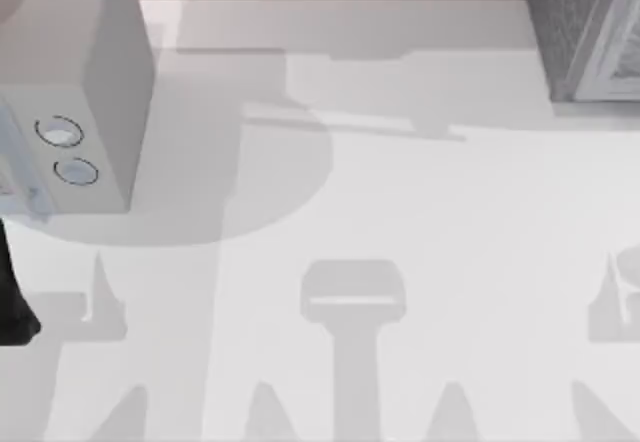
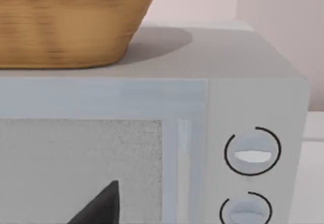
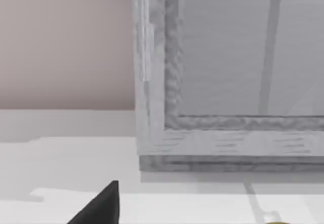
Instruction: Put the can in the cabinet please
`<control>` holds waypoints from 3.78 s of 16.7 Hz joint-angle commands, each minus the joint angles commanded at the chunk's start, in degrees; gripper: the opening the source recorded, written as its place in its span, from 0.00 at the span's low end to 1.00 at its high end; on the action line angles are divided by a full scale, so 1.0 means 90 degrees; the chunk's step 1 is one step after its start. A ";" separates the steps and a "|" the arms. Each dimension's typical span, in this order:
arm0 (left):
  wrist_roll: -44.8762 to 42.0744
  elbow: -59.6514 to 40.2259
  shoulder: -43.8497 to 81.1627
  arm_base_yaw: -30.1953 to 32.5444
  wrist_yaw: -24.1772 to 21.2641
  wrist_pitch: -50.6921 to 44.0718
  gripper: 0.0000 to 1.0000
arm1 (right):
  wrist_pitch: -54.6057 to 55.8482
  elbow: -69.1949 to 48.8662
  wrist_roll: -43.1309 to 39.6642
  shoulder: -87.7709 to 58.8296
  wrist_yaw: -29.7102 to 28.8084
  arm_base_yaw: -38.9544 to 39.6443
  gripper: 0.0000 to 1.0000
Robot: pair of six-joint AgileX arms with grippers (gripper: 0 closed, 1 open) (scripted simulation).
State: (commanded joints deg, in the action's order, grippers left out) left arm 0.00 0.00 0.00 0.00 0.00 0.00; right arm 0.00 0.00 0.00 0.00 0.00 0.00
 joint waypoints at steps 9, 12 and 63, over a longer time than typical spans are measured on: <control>0.0000 0.0000 0.0000 0.0000 0.0000 0.0000 1.00 | 0.1345 -0.0404 -0.0173 -0.0855 0.0006 -0.0360 1.00; 0.0000 0.0000 0.0000 0.0000 0.0000 0.0000 1.00 | 0.2249 -0.0456 -0.0256 -0.1801 0.0180 -0.0471 1.00; 0.0000 0.0000 0.0000 0.0000 0.0000 0.0000 1.00 | 0.9918 -0.1546 -0.0292 -1.3359 0.1173 -0.1423 0.92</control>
State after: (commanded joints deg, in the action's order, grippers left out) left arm 0.00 0.00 0.00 0.00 0.00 0.00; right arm 89.26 -13.91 -2.63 -120.23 10.56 -12.81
